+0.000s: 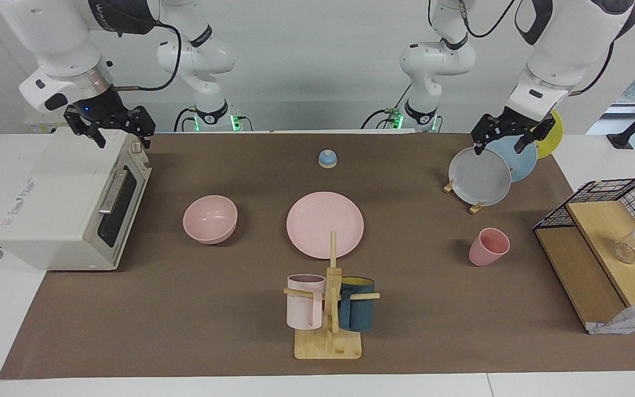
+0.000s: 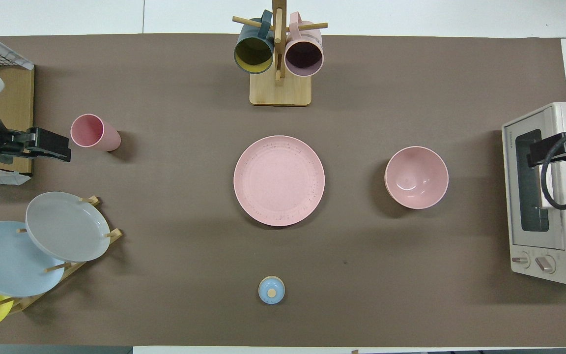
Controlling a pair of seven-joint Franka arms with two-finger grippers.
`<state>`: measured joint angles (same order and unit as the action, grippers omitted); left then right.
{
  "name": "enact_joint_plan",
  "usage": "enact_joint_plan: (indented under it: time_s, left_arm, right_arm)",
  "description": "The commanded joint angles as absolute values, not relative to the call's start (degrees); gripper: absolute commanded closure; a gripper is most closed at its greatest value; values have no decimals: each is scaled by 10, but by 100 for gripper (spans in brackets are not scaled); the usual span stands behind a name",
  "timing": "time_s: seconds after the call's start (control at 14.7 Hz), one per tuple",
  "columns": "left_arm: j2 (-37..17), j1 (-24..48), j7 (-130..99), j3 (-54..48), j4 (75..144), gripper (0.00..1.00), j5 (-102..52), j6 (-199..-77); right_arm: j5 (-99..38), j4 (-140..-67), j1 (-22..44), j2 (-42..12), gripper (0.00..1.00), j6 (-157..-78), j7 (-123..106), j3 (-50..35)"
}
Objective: Organize tableware
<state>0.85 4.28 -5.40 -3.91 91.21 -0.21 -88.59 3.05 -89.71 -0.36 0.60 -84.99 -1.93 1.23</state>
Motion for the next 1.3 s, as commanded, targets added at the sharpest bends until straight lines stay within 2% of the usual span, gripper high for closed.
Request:
enact_joint_plan:
  time_s: [0.0,0.34,0.68,0.82,1.23]
  left_arm:
    - [17,50,-49,-35,924,0,5,-897]
    - [16,53,-50,-35,924,0,5,-897]
    - [16,54,-50,-35,924,0,5,-898]
    - [16,54,-50,-35,924,0,5,-898]
    - [17,54,-50,-36,925,0,5,-898]
  right_arm:
    - [19,-898,-11,8,0,-852,-33,9]
    - [16,-919,15,11,0,-885,-25,9]
    - [15,-1040,111,-11,0,-1040,83,10]
    - [15,-1088,125,-33,0,-1117,113,10]
    - [15,-1207,180,-48,0,-1276,163,10]
